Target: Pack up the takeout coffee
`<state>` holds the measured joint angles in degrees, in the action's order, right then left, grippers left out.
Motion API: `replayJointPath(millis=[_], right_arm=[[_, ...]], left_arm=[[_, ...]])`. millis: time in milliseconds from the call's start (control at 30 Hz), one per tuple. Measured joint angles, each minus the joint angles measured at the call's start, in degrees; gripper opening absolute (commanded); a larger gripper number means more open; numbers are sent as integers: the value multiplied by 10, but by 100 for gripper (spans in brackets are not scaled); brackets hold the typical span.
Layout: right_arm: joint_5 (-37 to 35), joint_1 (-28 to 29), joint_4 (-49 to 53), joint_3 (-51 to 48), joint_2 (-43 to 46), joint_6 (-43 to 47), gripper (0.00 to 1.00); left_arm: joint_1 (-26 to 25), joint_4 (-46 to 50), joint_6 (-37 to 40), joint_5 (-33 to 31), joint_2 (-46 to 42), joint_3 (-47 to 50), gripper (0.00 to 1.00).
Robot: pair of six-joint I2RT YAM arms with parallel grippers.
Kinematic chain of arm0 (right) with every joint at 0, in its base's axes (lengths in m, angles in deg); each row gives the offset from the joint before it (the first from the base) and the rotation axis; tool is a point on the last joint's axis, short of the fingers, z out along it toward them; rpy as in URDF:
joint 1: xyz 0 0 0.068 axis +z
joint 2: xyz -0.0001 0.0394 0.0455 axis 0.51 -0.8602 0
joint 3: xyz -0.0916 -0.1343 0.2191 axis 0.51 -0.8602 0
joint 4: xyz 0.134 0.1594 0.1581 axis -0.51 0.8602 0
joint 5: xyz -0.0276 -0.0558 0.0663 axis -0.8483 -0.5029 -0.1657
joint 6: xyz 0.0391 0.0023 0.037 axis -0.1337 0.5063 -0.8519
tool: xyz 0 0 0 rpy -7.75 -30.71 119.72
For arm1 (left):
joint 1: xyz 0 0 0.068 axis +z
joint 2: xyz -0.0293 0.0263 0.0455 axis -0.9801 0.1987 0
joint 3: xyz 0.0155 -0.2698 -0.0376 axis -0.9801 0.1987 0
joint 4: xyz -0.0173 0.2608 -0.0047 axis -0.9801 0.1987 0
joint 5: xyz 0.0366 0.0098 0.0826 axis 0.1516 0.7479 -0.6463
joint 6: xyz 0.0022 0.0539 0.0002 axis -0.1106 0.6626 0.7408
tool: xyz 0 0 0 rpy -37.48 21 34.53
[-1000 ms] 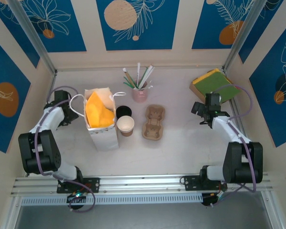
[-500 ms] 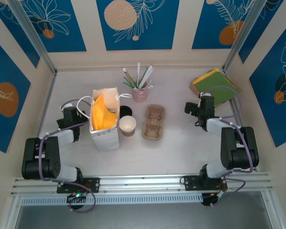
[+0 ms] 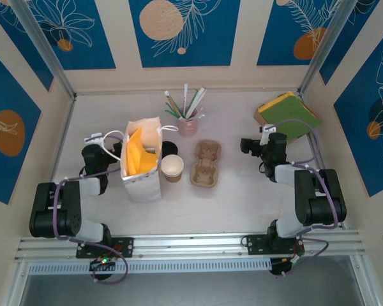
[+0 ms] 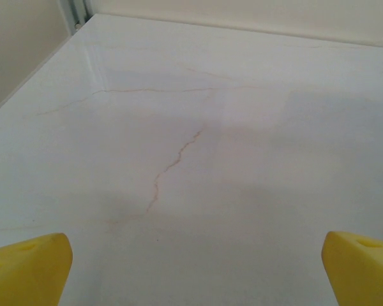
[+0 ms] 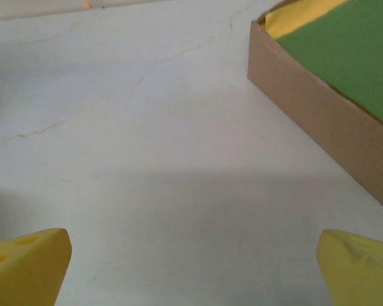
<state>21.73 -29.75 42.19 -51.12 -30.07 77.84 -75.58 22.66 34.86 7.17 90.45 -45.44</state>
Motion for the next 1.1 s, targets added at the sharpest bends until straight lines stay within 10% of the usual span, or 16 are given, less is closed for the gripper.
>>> replayJointPath(millis=[1100], right_arm=[[65,-16,-119,-62,-4,7,99]], left_arm=[[-35,-124,62,74,72,19,100]])
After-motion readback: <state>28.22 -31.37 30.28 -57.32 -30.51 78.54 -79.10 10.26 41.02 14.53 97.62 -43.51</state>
